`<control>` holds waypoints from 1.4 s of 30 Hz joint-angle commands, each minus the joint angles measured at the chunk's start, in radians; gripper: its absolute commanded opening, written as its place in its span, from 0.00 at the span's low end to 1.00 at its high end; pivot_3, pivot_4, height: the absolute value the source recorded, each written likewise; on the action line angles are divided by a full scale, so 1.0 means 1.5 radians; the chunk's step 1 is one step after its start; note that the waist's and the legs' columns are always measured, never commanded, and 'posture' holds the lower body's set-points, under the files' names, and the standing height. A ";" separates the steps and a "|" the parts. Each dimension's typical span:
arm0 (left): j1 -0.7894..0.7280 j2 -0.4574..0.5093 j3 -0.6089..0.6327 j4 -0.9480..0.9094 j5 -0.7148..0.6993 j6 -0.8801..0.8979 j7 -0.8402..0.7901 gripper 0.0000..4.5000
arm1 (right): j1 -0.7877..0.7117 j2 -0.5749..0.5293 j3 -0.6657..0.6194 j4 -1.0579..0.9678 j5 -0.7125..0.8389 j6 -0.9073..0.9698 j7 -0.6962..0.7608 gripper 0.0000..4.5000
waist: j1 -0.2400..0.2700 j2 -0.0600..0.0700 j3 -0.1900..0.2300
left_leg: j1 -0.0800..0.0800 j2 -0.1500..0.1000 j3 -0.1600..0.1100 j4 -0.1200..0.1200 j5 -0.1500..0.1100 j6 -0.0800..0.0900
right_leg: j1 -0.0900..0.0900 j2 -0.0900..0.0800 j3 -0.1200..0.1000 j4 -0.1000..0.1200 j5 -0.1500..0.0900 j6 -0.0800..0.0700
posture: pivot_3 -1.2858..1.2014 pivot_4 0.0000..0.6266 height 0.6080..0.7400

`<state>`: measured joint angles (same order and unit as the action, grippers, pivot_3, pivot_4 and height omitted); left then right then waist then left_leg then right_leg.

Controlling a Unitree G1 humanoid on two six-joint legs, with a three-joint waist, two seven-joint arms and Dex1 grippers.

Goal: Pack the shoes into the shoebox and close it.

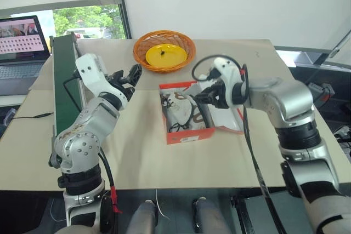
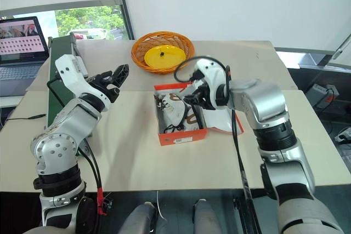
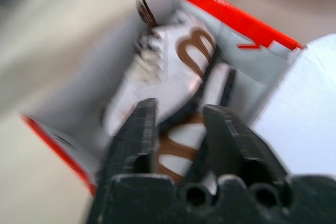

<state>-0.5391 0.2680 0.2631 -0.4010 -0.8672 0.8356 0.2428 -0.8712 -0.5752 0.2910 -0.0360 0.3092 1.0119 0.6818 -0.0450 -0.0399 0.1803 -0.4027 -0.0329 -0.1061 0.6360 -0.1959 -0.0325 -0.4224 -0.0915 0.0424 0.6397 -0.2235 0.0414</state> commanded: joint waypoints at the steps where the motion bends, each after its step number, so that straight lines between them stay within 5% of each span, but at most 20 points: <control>1: -0.018 0.020 -0.021 -0.010 0.027 -0.001 -0.028 0.79 | -0.004 0.008 0.036 0.042 -0.069 -0.141 0.011 0.04 | -0.002 0.000 0.000 | 0.000 0.000 0.000 0.000 0.000 0.000 | 0.000 0.000 0.000 0.000 0.000 0.000 | 0.52 0.24 0.99; 12: -0.003 0.051 -0.027 -0.041 0.050 0.035 -0.046 0.79 | 0.002 0.105 0.073 0.199 -0.164 -0.289 0.013 0.01 | 0.001 0.000 0.000 | 0.000 0.000 0.000 0.000 0.000 0.000 | 0.000 0.000 0.000 0.000 0.000 0.000 | 0.52 0.24 0.99; 27: -0.026 0.044 -0.041 -0.010 0.088 0.029 -0.089 0.79 | 0.050 0.161 0.068 0.107 -0.177 -0.185 0.027 0.01 | 0.002 0.000 0.000 | 0.001 0.000 0.000 0.000 0.000 0.000 | 0.001 0.000 0.000 0.001 0.000 0.000 | 0.52 0.24 0.99; 30: -0.034 0.040 -0.050 0.001 0.099 0.027 -0.104 0.79 | 0.043 0.150 0.037 0.071 -0.156 -0.137 0.031 0.01 | 0.002 0.000 0.000 | 0.001 0.000 0.000 0.000 0.000 0.000 | 0.000 0.000 0.000 0.001 0.000 0.000 | 0.52 0.24 0.99; 35: -0.040 0.063 -0.059 0.025 0.111 0.029 -0.165 0.79 | -0.015 0.119 -0.173 -0.065 0.017 0.126 0.059 0.01 | 0.003 0.001 0.001 | 0.000 0.000 0.000 0.000 0.000 0.000 | -0.001 0.000 0.000 0.001 0.000 0.000 | 0.52 0.24 0.99; 42: -0.042 0.215 -0.154 0.057 0.167 -0.001 -0.396 0.79 | 0.085 -0.035 -0.299 -0.236 0.163 0.300 0.122 0.01 | 0.003 0.001 0.001 | 0.000 0.000 -0.001 -0.001 0.000 0.001 | 0.000 0.000 -0.001 0.000 0.000 0.000 | 0.52 0.24 0.99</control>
<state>-0.5870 0.5336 0.0746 -0.2972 -0.6479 0.8767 -0.2222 -0.8077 -0.5852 -0.0724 -0.3089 0.4736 1.3876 0.8286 -0.0397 -0.0387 0.1811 -0.4037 -0.0324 -0.1070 0.6348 -0.1964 -0.0318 -0.4227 -0.0910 0.0411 0.6389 -0.2237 0.0413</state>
